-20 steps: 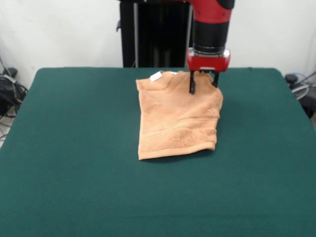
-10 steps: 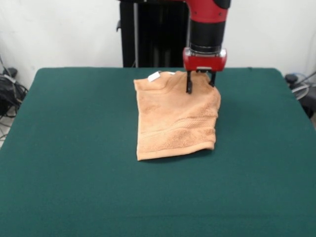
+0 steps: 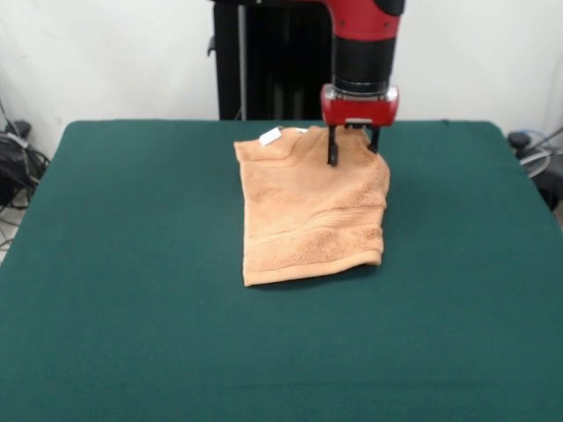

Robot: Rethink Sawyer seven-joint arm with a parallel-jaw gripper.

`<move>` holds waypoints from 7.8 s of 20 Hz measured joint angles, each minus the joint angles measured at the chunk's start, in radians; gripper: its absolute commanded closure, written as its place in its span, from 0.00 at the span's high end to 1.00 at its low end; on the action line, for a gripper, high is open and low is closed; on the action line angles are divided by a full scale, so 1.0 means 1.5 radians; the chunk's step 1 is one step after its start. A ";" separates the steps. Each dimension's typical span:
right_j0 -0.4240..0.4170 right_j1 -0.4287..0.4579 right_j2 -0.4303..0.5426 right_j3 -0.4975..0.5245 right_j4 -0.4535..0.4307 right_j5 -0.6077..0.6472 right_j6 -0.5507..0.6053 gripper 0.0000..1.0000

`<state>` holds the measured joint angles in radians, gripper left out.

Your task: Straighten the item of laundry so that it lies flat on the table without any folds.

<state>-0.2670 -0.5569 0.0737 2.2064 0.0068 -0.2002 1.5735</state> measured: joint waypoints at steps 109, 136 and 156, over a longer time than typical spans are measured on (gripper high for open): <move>-0.010 0.029 -0.001 0.034 -0.013 -0.078 0.000 1.00; -0.035 0.004 -0.001 0.034 -0.015 -0.078 0.000 0.00; -0.099 0.018 -0.001 -0.023 -0.093 -0.042 0.000 0.00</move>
<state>-0.4157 -0.5307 0.0727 2.1721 -0.1327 -0.2639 1.5737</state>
